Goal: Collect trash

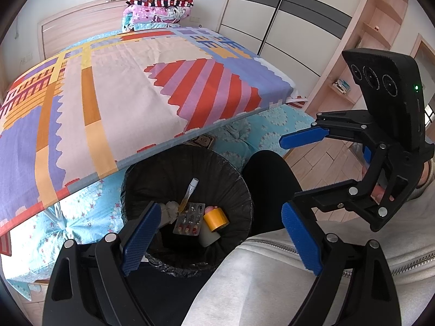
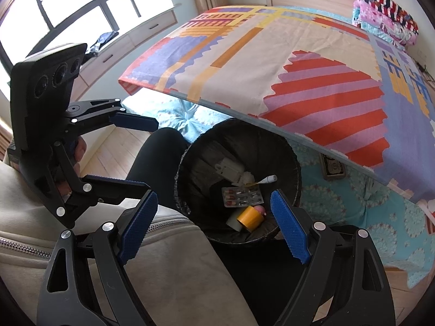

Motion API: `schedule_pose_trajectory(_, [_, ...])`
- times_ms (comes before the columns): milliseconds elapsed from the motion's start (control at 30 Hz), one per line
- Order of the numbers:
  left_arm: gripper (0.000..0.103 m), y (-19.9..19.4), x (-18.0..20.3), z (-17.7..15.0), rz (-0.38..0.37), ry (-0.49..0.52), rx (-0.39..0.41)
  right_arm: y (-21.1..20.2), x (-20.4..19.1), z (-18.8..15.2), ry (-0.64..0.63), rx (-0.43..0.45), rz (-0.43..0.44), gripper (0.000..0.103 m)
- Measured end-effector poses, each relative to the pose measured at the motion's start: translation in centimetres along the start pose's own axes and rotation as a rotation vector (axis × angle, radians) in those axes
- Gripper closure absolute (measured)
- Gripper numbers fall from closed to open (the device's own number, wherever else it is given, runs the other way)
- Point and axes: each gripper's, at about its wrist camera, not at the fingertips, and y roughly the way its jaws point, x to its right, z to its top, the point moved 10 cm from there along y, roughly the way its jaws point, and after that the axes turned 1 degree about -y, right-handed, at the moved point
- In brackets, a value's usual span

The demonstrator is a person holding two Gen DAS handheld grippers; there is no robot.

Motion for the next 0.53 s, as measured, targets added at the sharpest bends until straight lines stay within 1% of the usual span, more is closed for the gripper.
schedule_pose_trajectory(533, [0.016,0.00,-0.15,0.06,0.002,-0.004,-0.003,0.05,0.05,0.20,-0.001,0.003,-0.004,0.018])
